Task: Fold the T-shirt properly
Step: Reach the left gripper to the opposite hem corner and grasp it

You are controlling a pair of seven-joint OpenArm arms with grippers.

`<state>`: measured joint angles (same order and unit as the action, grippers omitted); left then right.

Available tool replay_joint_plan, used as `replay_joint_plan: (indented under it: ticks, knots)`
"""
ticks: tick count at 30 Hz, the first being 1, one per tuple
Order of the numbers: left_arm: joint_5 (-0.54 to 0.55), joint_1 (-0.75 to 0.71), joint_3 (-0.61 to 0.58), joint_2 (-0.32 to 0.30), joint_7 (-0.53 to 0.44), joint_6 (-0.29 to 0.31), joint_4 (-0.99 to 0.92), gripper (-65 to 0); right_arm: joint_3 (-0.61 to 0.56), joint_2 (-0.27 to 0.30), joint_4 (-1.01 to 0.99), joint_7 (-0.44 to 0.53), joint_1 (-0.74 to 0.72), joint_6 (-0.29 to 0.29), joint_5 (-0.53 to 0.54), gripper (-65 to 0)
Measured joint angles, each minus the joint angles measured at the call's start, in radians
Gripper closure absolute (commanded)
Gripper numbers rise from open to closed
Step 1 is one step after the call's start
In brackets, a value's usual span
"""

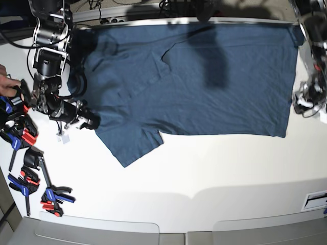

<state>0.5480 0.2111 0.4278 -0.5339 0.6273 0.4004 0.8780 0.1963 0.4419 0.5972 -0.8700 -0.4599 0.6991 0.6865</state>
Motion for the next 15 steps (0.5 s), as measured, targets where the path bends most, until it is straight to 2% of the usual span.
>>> replay_joint_plan:
  ticks: [3, 9, 15]
  knots:
    - [0.003, 0.124, -0.001, -0.014, -0.004, 0.004, -0.162, -25.6, 0.000, 0.000, 0.000, 0.001, 0.000, 0.000, 0.000, 0.0]
    - [0.013, 0.288, -0.001, -0.006, -0.032, 0.058, -0.412, -25.6, 0.000, 0.001, 0.000, -0.003, 0.000, 0.000, 0.000, 0.0]
    - [0.020, 0.316, 0.000, 0.039, -0.053, 0.084, -0.466, -25.6, 0.000, 0.001, 0.000, -0.003, 0.000, 0.000, 0.000, 0.0]
